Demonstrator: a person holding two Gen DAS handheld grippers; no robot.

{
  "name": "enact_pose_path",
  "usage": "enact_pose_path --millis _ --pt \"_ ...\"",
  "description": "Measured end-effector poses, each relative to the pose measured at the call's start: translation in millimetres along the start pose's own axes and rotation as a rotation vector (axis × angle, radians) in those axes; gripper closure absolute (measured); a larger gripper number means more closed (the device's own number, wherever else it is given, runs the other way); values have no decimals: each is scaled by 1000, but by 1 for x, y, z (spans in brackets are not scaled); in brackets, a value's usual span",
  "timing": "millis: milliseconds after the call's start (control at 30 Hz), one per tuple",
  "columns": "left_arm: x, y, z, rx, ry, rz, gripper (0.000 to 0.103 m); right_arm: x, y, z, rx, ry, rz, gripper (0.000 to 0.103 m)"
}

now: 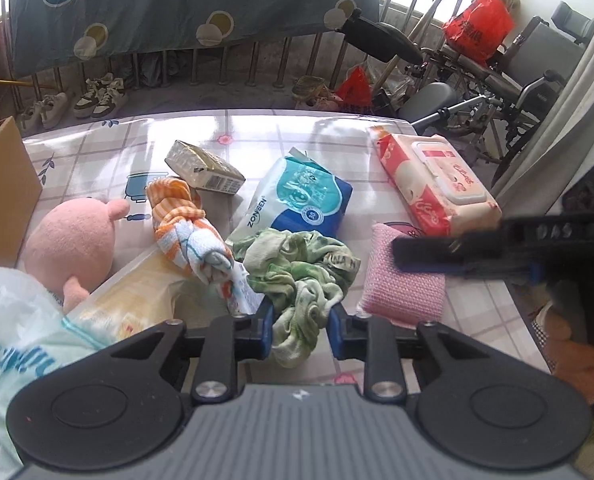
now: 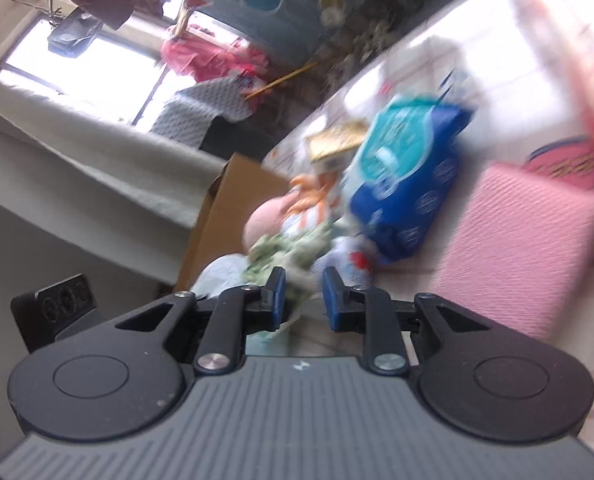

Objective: Organize soft objects
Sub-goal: 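Grasp the pink knitted pad with the right gripper while the left holds the scrunchie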

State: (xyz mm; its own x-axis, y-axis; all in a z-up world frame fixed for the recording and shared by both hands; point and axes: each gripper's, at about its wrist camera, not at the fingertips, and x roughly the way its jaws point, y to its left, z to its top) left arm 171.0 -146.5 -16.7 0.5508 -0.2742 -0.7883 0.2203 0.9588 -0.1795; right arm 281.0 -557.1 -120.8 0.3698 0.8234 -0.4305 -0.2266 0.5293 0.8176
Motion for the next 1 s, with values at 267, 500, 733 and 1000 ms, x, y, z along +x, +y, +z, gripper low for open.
enact_pose_path --millis 267,500,733,1000 --pt "-1 6 -11 -15 1 -27 77 -20 -11 0 2 -55 -406 22" --pt "2 16 -10 -29 5 -19 77 23 -16 8 -6 13 -530 15" --pt "-1 24 -10 -33 1 -24 77 48 -2 3 -153 63 -589 17" --pt "0 26 -12 -36 4 -26 77 32 4 -16 -228 117 -594 21"
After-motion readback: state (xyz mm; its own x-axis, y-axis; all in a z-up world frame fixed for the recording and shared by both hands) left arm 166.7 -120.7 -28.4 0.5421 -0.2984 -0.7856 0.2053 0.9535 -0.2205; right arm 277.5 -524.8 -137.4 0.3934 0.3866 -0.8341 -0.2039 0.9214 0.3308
